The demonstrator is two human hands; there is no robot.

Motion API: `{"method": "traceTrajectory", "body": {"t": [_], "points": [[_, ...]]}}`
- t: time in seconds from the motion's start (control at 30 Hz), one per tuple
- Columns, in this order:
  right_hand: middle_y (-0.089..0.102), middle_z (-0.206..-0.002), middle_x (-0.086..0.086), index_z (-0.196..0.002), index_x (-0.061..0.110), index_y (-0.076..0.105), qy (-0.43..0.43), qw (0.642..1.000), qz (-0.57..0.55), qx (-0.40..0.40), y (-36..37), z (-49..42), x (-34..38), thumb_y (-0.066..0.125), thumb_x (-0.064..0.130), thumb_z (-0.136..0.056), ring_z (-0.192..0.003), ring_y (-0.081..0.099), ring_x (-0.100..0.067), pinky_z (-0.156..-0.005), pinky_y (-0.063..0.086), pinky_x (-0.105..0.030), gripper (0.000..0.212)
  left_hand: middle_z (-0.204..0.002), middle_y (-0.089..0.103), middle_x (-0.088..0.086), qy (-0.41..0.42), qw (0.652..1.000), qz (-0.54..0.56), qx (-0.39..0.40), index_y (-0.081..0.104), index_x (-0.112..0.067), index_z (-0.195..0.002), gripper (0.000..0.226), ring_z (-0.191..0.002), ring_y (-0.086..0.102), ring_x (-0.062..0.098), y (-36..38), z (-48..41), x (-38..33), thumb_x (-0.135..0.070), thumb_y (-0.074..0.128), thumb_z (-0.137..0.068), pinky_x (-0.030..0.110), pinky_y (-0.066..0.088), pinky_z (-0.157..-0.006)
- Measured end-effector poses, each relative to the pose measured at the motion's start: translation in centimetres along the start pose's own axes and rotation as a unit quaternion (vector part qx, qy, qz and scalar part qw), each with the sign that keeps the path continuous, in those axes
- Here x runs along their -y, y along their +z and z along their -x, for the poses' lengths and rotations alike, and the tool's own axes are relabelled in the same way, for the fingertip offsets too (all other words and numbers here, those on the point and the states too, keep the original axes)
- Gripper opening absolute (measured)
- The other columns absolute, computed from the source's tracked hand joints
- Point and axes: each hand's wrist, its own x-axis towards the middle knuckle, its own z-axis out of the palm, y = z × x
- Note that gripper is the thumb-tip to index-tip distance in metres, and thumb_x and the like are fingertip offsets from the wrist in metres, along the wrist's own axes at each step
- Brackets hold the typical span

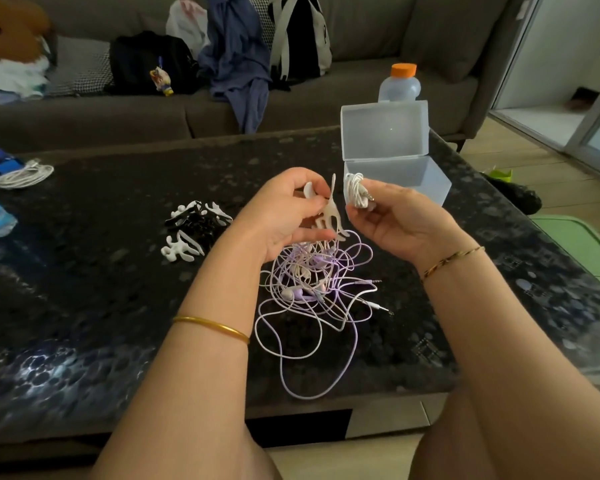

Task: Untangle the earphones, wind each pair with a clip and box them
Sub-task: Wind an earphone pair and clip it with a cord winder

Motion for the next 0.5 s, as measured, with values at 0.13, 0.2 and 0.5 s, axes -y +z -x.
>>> {"method": "traceTrajectory", "body": {"t": [0.13, 0.2, 0.5], "points": [[0.056, -0.079, -0.013, -0.087, -0.001, 0.060, 0.031, 0.999, -0.011, -0.004, 0.26, -0.16, -0.72, 0.055, 0.002, -0.091, -0.068, 0.059, -0.017, -0.051, 0.056, -0.023, 0.006, -0.117, 0.055, 0.022, -0.001, 1.000, 0.018, -0.019, 0.057, -0.013, -0.092, 0.017, -0.089, 0.068, 0.031, 0.31, -0.05, 0.10, 0.000, 0.047, -0.097, 0.032, 0.059, -0.063], [0.052, -0.078, -0.012, -0.085, -0.001, 0.060, 0.048, 0.998, -0.038, -0.014, 0.23, -0.21, -0.76, 0.056, 0.002, -0.090, -0.068, 0.057, -0.017, -0.049, 0.055, -0.023, 0.007, -0.116, 0.058, 0.023, -0.011, 0.999, 0.043, 0.002, 0.057, -0.011, -0.101, 0.020, -0.092, 0.068, 0.030, 0.33, -0.09, -0.01, 0.005, 0.048, -0.094, 0.034, 0.060, -0.067], [0.054, -0.079, -0.012, -0.083, -0.003, 0.061, 0.093, 0.988, -0.122, -0.029, 0.40, -0.07, -0.69, 0.056, 0.002, -0.089, -0.070, 0.056, -0.017, -0.053, 0.057, -0.026, 0.009, -0.105, 0.057, 0.011, 0.067, 0.993, -0.089, -0.025, 0.044, -0.019, -0.107, 0.045, -0.074, 0.069, 0.019, 0.76, -0.29, 0.45, 0.009, 0.066, -0.077, 0.030, 0.060, -0.067]]}}
